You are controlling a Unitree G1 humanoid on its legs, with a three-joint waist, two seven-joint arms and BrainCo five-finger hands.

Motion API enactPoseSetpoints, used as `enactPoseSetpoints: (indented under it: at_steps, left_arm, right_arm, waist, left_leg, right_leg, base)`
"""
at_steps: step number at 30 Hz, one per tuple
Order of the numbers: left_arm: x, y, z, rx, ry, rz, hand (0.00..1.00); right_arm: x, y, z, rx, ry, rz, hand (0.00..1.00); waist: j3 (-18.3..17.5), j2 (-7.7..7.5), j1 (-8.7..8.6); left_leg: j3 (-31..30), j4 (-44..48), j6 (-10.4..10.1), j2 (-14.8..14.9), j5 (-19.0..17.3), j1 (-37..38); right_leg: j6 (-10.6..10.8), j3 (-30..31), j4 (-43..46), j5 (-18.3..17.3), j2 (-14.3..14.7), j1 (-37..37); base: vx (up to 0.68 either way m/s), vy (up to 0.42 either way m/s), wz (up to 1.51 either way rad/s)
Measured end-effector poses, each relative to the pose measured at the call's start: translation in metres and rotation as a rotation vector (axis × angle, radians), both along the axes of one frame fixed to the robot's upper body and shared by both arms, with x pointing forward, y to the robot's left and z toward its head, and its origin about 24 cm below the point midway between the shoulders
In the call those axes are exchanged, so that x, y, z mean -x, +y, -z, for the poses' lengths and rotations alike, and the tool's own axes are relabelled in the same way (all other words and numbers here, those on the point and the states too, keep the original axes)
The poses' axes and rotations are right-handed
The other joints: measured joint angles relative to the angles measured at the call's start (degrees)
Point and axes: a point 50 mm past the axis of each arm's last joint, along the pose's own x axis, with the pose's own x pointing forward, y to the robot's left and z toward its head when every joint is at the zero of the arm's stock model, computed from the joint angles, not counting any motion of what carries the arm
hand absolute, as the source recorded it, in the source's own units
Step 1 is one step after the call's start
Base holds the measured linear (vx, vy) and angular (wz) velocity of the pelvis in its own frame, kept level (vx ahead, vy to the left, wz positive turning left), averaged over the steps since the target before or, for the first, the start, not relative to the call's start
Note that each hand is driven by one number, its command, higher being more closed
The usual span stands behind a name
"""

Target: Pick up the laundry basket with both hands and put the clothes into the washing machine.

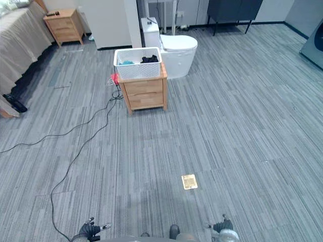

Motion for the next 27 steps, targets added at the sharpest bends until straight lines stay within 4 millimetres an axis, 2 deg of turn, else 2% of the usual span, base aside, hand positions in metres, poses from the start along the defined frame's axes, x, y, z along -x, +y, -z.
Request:
enactPoseSetpoints:
  at_steps: [7,14,20,23,27]
  left_arm:
    - [-0.006,0.002,-0.003,-0.009,-0.025,0.009,0.00]
    - [-0.007,0.004,-0.004,-0.013,-0.025,0.015,0.00]
    - [-0.015,0.010,-0.010,-0.039,-0.066,0.017,0.00]
    - [-0.021,0.013,-0.015,-0.052,-0.104,0.001,0.00]
    - [-0.028,0.019,-0.022,-0.063,-0.146,-0.012,0.00]
  right_arm:
    - [-0.016,0.000,-0.008,0.011,-0.059,-0.057,0.00]
    - [-0.017,-0.004,-0.010,0.011,-0.065,-0.041,0.00]
    - [-0.017,-0.005,-0.010,0.003,-0.072,-0.016,0.00]
    - [-0.024,-0.007,-0.013,0.002,-0.095,-0.001,0.00]
    - [-0.041,-0.008,-0.023,0.000,-0.166,0.010,0.00]
  waist:
    - [0.0,0.07,-0.10]
    - [0.7,0.57,-0.15]
    - [1.7,0.23,0.17]
    - [2.3,0.21,0.31]
    - [3.5,0.46,0.48]
  left_leg:
    - [0.0,0.0,-0.1,0.1,0.0,0.3]
    - [0.1,0.0,-0.1,0.2,-0.1,-0.7]
    - [0.8,0.7,0.4,0.3,-0.4,-3.9]
    - [1.4,3.2,1.5,0.6,-1.8,-6.7]
    - [2.7,6.9,1.9,1.2,-4.5,-9.6]
  right_leg:
    - [0.2,-0.1,-0.6,-0.1,0.0,0.7]
    - [0.4,-0.2,-0.8,0.6,0.1,-0.3]
    - [0.6,-0.2,-0.7,0.9,0.1,-3.3]
    - [0.7,0.3,-0.4,0.9,0.2,-5.1]
    - [1.6,1.8,1.9,-0.1,0.5,-8.0]
  base:
    - [0.00,0.000,0.00]
    - [-0.02,0.008,0.00]
    - [-0.02,0.005,-0.01]
    - [0.02,0.020,-0.07]
    - [0.05,0.047,-0.25]
